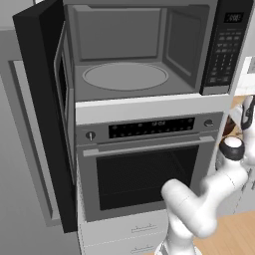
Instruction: Open the microwave, place the bowl with waffle inside the microwave, then close the microwave door and turn it on.
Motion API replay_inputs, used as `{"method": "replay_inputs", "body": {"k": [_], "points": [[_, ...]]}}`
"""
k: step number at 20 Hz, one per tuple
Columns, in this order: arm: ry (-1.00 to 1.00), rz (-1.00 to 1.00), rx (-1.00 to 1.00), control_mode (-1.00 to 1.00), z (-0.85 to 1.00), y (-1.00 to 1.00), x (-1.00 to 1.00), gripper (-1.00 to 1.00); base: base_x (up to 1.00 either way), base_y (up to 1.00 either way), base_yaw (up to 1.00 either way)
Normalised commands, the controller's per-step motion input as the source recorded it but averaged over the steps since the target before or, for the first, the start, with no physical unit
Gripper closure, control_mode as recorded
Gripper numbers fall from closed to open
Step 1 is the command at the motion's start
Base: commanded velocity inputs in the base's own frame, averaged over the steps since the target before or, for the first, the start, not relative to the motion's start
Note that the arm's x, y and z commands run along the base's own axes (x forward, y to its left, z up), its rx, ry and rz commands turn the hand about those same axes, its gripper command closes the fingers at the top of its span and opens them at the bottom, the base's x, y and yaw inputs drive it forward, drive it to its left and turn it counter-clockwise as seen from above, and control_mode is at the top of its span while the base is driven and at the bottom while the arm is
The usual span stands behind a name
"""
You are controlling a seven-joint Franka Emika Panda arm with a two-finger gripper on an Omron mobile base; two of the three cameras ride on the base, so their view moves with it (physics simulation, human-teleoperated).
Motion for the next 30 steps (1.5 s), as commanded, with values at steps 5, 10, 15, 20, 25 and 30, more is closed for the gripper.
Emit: {"method": "replay_inputs", "body": {"k": [5,10,15,20,25,30], "points": [[0.02,-0.03,-0.19,-1.0,-0.54,0.0,0.0,-1.0,0.0,0.0,0.0],[0.0,-0.01,-0.15,-1.0,-0.3,0.13,0.0,-1.0,0.0,0.0,0.0],[0.0,-0.01,-0.07,-1.0,-0.07,0.32,0.04,1.0,0.0,0.0,0.0],[0.03,-0.03,-0.1,-1.0,-0.14,0.48,0.21,1.0,0.0,0.0,0.0],[0.0,-0.03,-0.02,-1.0,-0.05,0.19,0.19,1.0,0.0,0.0,0.0],[0.0,-0.11,0.18,-1.0,0.1,-0.25,0.03,1.0,0.0,0.0,0.0]]}}
